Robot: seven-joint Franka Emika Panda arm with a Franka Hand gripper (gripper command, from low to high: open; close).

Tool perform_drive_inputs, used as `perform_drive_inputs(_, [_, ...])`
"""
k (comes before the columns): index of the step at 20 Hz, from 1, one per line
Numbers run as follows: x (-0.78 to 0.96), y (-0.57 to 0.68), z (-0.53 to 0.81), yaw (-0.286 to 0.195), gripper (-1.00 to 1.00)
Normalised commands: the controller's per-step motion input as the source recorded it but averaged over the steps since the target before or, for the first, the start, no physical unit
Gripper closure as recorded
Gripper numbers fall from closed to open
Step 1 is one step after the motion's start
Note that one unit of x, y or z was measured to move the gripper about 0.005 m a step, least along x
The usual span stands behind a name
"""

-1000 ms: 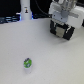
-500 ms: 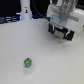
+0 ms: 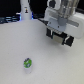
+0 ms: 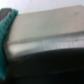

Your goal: Open the kcup holder, insert the kcup into the holder, and close the kcup holder

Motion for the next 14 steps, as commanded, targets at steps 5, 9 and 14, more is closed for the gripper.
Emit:
perform_drive_inputs(5, [0.64,-0.31,0.1,-0.062,-1.0])
perform_drive_inputs(9, [0.28,-0.2,0.19,-0.09,-1.0])
perform_drive_inputs(14, [0.31,-0.43,0.25,-0.116,-1.0])
